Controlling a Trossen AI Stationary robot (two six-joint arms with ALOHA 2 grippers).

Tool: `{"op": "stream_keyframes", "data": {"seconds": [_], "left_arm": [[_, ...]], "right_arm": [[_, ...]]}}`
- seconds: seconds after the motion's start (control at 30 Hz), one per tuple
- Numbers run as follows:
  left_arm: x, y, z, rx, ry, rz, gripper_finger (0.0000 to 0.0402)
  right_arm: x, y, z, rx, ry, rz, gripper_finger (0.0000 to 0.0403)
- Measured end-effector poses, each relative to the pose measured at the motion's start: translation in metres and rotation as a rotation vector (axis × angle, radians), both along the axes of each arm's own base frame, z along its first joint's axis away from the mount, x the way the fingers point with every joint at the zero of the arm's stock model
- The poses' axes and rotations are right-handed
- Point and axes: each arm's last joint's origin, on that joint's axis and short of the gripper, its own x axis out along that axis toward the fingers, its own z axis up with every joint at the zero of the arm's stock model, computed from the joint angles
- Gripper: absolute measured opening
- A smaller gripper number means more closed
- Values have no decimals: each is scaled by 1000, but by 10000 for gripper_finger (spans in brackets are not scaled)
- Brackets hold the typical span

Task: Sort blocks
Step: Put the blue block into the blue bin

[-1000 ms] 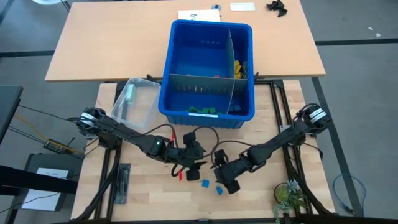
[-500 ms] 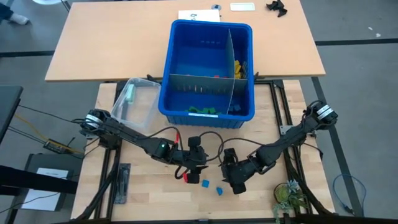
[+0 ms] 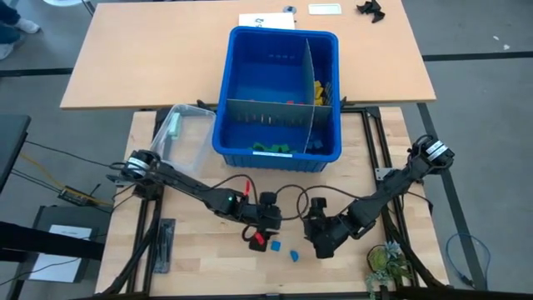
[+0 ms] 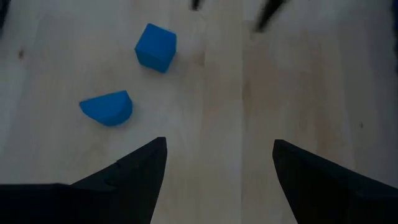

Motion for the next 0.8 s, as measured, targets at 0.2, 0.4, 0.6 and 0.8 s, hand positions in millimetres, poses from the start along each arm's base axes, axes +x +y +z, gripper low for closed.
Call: {"op": "stream_keyframes", "data": {"seconds": [0.2,0.4,0.6,0.8], "left_arm": [[5,-9,-19,-32,29,-47,218],[9,-30,-36,-54,-5,-100,218],[7,-40,-53,0,17,-36,218],[8,-41,-66,-29,50,16,214]], "right_arm": [[-1,0,0,-40,3,30,293],[-5,-2,-3,-118,52,87,293],[-10,-6,-11,-147,95,88,293],[-15,-10,-21,-158,124,83,293]]}}
